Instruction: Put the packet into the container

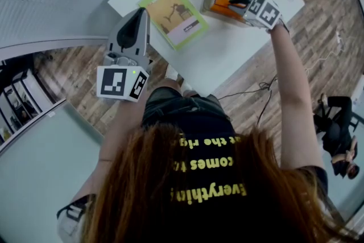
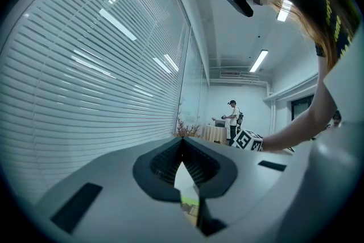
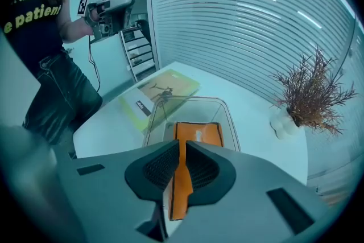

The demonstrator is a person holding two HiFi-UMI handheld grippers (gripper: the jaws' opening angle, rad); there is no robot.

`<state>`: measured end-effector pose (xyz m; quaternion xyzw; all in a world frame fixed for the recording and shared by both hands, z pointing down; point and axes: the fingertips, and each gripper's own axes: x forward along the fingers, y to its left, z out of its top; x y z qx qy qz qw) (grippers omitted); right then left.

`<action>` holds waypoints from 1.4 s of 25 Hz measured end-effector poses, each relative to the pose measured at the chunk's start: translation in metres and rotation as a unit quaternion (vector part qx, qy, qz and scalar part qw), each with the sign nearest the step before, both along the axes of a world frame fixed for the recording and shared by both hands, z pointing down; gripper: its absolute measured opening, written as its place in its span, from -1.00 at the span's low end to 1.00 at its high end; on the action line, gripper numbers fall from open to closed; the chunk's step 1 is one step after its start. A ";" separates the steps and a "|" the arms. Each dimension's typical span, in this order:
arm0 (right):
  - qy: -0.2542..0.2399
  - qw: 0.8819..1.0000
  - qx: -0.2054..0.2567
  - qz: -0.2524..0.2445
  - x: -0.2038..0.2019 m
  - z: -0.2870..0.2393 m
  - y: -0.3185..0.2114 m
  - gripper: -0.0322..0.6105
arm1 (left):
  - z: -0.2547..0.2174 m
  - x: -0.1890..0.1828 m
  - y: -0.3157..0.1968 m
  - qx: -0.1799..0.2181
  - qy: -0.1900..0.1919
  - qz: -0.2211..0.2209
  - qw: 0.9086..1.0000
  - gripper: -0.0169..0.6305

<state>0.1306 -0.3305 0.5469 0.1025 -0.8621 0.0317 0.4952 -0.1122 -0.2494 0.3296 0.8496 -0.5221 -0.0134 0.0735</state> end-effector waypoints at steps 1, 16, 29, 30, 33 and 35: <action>-0.002 1.000 0.002 0.003 0.000 -0.001 0.000 -0.75 | 0.000 0.000 0.000 0.000 0.000 0.001 1.000 -0.94; -0.204 0.951 0.102 0.209 0.004 -0.061 -0.010 -0.84 | -0.007 0.008 0.001 0.010 -0.002 0.012 1.000 -0.94; -0.407 0.799 0.197 0.396 0.030 -0.165 0.043 -0.84 | -0.013 0.037 0.002 0.024 -0.009 0.054 0.998 -0.94; -0.404 0.801 0.200 0.395 0.029 -0.170 0.050 -0.84 | -0.013 0.039 0.002 0.026 -0.013 0.057 0.998 -0.94; -0.392 0.805 0.218 0.388 0.026 -0.185 0.069 -0.84 | -0.013 0.045 0.004 0.028 -0.018 0.067 0.997 -0.94; -0.397 0.796 0.231 0.394 0.026 -0.197 0.083 -0.84 | -0.014 0.049 0.005 0.030 -0.019 0.074 0.997 -0.94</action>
